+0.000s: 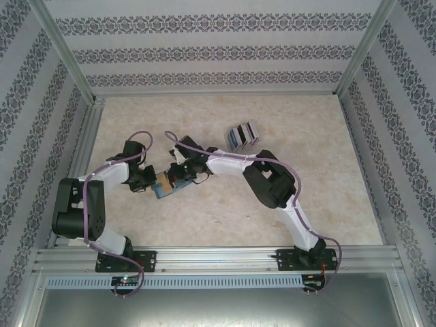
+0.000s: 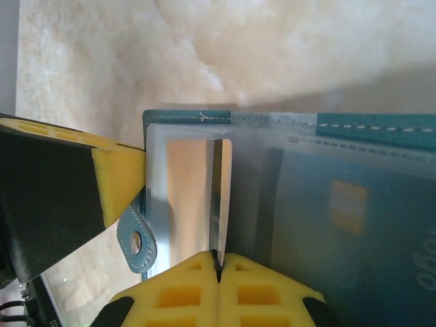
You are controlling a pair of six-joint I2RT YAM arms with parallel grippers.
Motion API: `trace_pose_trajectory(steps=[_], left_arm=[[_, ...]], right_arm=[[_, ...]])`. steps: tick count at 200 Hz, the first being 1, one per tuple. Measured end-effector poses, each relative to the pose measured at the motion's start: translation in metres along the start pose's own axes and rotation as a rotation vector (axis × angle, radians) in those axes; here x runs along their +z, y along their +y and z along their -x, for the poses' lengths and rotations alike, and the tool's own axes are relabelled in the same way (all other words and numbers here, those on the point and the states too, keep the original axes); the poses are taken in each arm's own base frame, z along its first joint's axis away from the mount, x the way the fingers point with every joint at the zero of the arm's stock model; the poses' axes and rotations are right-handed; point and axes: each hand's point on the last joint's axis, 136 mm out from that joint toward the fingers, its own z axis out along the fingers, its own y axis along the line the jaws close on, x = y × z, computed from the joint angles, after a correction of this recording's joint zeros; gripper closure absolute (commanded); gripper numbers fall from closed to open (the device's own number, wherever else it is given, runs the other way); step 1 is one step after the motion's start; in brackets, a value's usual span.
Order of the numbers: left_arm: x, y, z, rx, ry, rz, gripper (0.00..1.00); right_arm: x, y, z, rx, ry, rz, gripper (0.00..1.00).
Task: Put the credit cards into the card holder
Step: Insert the credit card into the card slot, then rotate the card holder at the center of the table.
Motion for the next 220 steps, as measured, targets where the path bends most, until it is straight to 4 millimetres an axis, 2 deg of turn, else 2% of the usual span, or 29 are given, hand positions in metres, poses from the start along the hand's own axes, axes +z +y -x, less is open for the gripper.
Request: trace_pose_trajectory(steps=[20, 51, 78, 112, 135, 157, 166, 200, 220], left_arm=[[0.0, 0.0, 0.0, 0.0, 0.0, 0.0, 0.99], [0.0, 0.0, 0.0, 0.0, -0.001, 0.0, 0.99], [-0.001, 0.0, 0.0, 0.0, -0.002, -0.001, 0.99], [-0.001, -0.001, 0.001, 0.001, -0.005, -0.003, 0.98], [-0.003, -0.004, -0.001, 0.001, 0.004, -0.02, 0.96], [-0.011, -0.007, -0.001, 0.002, 0.001, -0.027, 0.89], [-0.017, -0.01, 0.004, 0.004, -0.009, -0.032, 0.86], [-0.034, -0.027, 0.033, 0.035, -0.068, -0.056, 0.81], [-0.027, -0.028, 0.039, 0.047, -0.056, -0.043, 0.83]], right_arm=[[0.0, 0.0, 0.0, -0.003, -0.002, -0.005, 0.87], [0.0, -0.004, -0.002, -0.016, 0.003, -0.027, 0.7], [-0.003, -0.006, -0.005, -0.052, 0.006, -0.062, 0.64], [-0.018, -0.009, -0.011, -0.08, 0.028, -0.117, 0.59], [-0.034, -0.01, -0.014, -0.091, 0.021, -0.136, 0.61], [-0.047, -0.014, -0.021, -0.085, 0.015, -0.149, 0.79], [-0.049, -0.017, -0.026, -0.081, 0.02, -0.153, 0.82], [-0.045, -0.039, -0.048, -0.045, 0.06, -0.182, 0.84], [-0.042, -0.047, -0.056, -0.021, 0.075, -0.193, 0.84]])
